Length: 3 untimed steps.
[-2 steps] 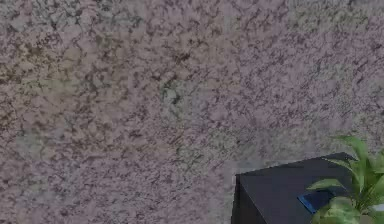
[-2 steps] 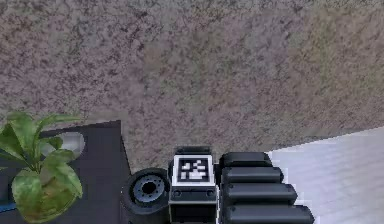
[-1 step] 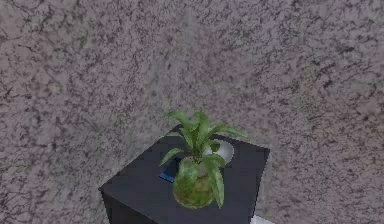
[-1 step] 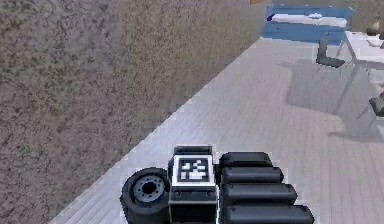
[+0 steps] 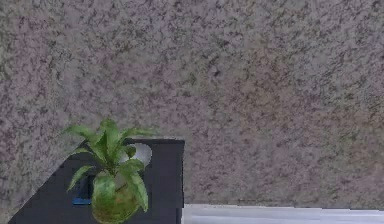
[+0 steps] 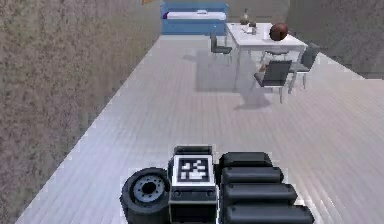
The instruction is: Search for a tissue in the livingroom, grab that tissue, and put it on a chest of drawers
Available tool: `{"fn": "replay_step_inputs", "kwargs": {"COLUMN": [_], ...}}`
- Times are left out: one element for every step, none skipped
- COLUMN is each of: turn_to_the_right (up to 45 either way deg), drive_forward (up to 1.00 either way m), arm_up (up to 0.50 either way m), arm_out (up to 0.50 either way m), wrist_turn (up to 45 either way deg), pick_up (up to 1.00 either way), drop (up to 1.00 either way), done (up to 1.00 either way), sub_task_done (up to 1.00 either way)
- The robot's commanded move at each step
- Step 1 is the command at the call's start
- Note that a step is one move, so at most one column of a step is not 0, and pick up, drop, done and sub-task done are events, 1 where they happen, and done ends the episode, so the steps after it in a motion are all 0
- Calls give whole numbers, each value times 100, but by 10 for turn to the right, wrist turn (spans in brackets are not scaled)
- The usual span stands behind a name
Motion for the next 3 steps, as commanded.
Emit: {"fn": "replay_step_inputs", "kwargs": {"turn_to_the_right": [0,-450,-450], "drive_forward": [20,0,0], "arm_up": [0,0,0], "arm_out": [0,0,0], "wrist_turn": [0,0,0], "pick_up": [0,0,0], "drop": [0,0,0], "done": [0,0,0], "sub_task_done": [0,0,0]}}
